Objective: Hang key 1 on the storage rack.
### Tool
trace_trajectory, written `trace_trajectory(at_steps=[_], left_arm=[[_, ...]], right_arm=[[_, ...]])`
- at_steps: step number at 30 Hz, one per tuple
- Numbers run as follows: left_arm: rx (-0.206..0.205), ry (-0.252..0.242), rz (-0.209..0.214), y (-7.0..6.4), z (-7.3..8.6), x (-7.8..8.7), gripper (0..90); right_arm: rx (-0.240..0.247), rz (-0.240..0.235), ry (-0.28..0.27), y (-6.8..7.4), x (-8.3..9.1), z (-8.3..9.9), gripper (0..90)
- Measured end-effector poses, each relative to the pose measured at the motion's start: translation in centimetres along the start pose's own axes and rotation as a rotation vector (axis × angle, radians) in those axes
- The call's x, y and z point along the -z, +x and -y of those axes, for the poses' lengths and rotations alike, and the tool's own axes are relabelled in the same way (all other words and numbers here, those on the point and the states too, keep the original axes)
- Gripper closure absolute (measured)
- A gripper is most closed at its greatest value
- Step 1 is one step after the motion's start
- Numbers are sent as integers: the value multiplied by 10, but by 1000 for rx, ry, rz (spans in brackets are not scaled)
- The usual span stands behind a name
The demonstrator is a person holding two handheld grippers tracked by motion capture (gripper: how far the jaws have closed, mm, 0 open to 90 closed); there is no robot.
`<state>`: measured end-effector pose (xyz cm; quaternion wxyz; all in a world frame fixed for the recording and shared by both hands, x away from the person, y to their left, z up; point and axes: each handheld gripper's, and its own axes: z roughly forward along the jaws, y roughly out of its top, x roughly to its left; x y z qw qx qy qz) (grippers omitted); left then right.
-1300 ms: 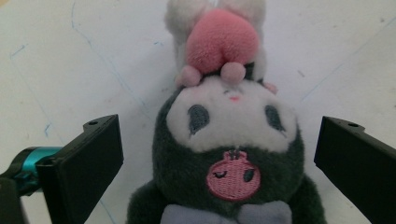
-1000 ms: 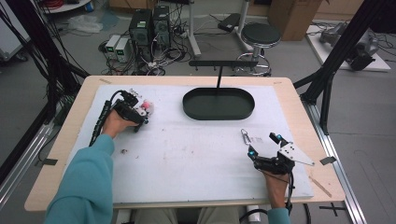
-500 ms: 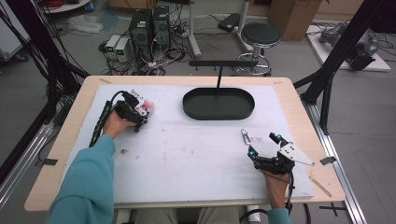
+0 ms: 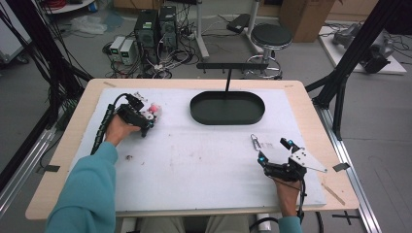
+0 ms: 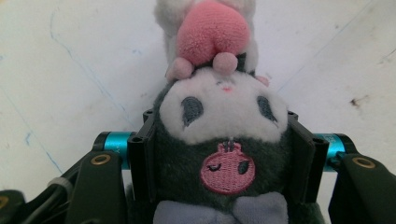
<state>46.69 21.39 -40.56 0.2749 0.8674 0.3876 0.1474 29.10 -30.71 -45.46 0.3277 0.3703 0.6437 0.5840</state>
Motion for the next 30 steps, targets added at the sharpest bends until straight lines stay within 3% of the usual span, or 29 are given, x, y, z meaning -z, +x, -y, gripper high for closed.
trace_trajectory(at_steps=[1,8,10,15,20,30], left_arm=[[-10,-33,7,-2,-2,5,397],[-51,-115,61,-11,-6,23,397],[-59,-150,95,-14,-7,31,397],[-65,-195,117,-16,-8,41,396],[-78,-244,160,-20,-8,52,394],[-137,-325,244,-43,-11,69,394]], right_arm=[[-1,0,0,0,0,0,9],[-18,-5,0,-2,0,0,9],[-17,-6,4,-2,-1,-1,9],[-15,-14,19,-3,-2,-1,9],[-46,-35,29,-6,-4,-2,9],[-31,-151,52,-6,-14,-25,9]])
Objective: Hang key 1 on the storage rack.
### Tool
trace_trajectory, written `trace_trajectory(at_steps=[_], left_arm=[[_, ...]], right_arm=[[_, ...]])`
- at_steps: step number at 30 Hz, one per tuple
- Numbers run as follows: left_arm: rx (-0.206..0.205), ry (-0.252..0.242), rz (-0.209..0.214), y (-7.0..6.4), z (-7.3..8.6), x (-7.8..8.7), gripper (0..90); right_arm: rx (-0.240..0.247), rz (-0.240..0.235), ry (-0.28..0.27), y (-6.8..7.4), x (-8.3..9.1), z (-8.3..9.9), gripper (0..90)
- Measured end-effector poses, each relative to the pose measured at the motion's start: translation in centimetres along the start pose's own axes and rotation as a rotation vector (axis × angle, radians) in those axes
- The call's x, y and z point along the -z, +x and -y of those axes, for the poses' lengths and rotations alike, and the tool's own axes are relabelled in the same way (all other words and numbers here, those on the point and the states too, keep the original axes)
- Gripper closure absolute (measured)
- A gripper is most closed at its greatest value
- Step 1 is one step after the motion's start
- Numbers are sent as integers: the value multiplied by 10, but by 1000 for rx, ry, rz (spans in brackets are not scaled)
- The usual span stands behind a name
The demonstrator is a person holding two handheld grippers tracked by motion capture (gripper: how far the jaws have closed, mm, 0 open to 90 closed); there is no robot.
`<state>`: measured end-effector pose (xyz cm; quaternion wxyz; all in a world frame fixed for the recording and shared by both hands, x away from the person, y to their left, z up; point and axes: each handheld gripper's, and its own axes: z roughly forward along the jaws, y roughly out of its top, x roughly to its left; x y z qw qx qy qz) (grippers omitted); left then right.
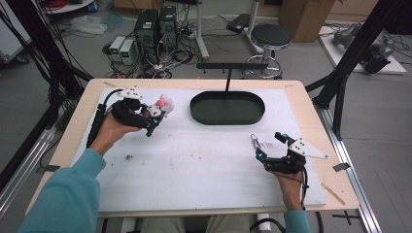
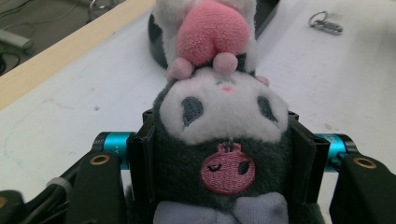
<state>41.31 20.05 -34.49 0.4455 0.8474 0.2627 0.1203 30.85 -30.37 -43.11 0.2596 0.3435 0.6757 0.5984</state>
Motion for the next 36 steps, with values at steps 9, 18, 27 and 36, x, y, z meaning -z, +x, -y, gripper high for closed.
trace_trajectory(at_steps=[9,18,27,36], left_arm=[[-40,-43,77,-22,-2,1,394],[-70,-85,135,-36,-7,-2,392],[-84,-96,179,-44,-12,-8,392],[-113,-109,221,-55,-21,-15,392]], right_arm=[[40,-156,41,2,-15,-42,10],[73,-299,78,4,-36,-77,10],[121,-428,136,10,-57,-102,10],[130,-505,167,12,-72,-115,10]])
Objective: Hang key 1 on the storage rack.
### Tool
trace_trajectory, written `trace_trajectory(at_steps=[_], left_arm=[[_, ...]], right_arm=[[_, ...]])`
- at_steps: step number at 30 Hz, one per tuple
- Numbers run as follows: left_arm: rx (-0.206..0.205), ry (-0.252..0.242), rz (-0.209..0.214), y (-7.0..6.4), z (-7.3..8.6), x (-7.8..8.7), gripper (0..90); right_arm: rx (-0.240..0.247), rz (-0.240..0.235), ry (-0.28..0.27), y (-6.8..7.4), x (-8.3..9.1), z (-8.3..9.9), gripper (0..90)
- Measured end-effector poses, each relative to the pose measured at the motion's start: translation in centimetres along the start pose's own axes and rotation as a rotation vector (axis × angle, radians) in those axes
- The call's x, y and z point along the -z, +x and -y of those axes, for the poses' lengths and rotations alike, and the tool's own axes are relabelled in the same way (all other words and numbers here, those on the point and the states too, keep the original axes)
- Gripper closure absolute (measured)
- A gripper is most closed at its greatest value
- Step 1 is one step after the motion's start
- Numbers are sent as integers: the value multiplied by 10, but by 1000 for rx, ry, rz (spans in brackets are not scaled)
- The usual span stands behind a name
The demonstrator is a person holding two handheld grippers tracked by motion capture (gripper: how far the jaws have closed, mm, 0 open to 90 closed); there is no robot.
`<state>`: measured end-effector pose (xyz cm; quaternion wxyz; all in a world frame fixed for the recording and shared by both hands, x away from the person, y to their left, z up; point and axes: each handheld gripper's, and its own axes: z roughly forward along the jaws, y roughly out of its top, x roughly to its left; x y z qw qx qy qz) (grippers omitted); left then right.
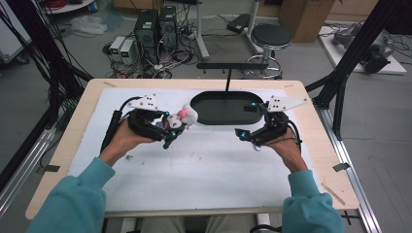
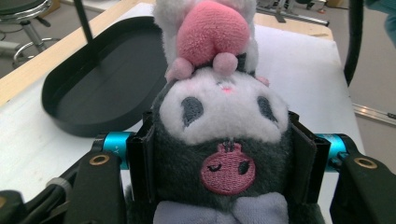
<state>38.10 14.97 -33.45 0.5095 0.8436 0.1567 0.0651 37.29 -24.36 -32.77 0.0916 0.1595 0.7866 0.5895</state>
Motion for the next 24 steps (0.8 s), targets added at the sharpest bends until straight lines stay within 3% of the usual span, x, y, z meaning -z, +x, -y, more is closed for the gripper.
trace_trajectory(at_steps=[14,15,19,24], left_arm=[[-47,-20,76,-14,-16,-18,392],[-53,-21,80,-15,-18,-19,392],[-71,-20,89,-18,-23,-22,392],[-88,-12,103,-19,-26,-27,392]], right_arm=[[65,-115,44,0,-26,-24,10],[68,-140,52,0,-28,-26,10],[85,-141,72,-1,-36,-34,10],[99,-178,87,1,-43,-38,10]])
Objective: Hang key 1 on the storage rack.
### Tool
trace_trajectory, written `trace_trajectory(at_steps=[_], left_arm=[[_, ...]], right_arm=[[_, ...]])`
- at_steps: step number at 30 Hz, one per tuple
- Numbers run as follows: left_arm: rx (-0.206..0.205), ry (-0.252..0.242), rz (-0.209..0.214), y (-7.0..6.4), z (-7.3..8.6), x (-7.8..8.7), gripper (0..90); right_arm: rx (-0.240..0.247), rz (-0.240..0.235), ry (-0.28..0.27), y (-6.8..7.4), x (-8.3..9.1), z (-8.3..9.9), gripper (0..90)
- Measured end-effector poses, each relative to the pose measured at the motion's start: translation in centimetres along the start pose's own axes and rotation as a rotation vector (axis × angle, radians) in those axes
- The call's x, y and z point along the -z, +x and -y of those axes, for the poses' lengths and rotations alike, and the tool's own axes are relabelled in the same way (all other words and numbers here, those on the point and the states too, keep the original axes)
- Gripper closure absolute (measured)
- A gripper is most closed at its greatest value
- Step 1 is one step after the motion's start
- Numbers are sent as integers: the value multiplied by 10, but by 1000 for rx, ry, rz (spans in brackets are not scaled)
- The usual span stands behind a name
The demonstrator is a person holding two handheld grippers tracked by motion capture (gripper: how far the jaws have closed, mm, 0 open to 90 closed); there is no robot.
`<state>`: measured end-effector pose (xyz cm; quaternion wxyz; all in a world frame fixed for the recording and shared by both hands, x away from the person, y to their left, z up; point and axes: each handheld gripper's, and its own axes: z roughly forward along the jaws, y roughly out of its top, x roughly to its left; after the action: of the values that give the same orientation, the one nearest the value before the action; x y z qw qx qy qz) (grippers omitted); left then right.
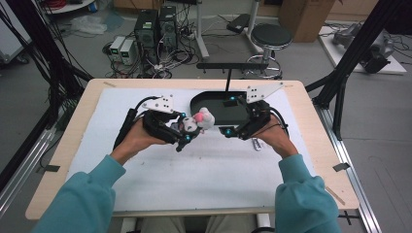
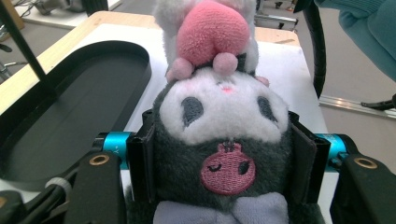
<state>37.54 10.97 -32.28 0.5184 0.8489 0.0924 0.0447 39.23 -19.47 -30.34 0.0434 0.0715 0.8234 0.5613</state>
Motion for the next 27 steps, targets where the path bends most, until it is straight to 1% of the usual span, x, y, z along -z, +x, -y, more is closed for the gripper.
trace_trajectory(at_steps=[1,2,6,9,10,11,12,13,15,18,20,21,22,23,24,25,27], left_arm=[[5,-6,5,0,0,-1,392],[0,-4,7,0,-1,-2,392],[-11,3,17,-1,-1,-3,392],[-14,-3,27,-2,-1,-4,392],[-21,-2,28,-2,-2,-3,392],[-17,-7,29,-3,-2,-4,392],[-22,1,31,-3,-2,-3,392],[-21,0,30,-4,-2,-3,392],[-23,4,36,-4,-2,-3,392],[-23,-2,37,-5,-2,-3,392],[-25,-3,37,-5,-2,-2,392],[-23,-5,40,-5,-2,-3,392],[-24,-4,41,-5,-2,-3,392],[-24,-5,41,-5,-2,-3,392],[-27,-3,45,-5,-2,-3,392],[-27,-3,49,-5,-2,-3,392],[-33,-6,59,-5,-2,-3,392]], right_arm=[[10,-7,10,0,-1,-1,10],[21,-16,16,0,-4,-3,10],[31,-34,28,-1,-9,-5,10],[35,-50,44,-2,-14,-6,11],[49,-61,49,-2,-17,-7,48],[49,-61,49,-2,-17,-7,48],[39,-79,52,-2,-19,-8,48],[39,-79,52,-2,-19,-8,48],[38,-94,53,-4,-22,-7,48],[36,-93,61,-5,-24,-7,51],[24,-116,70,-5,-27,-6,92],[24,-116,70,-5,-27,-6,92],[16,-132,79,-4,-27,-6,149],[28,-138,75,-5,-28,-6,177],[31,-139,82,-5,-28,-6,179],[24,-145,77,-5,-28,-7,225],[23,-153,77,-5,-28,-7,239]])
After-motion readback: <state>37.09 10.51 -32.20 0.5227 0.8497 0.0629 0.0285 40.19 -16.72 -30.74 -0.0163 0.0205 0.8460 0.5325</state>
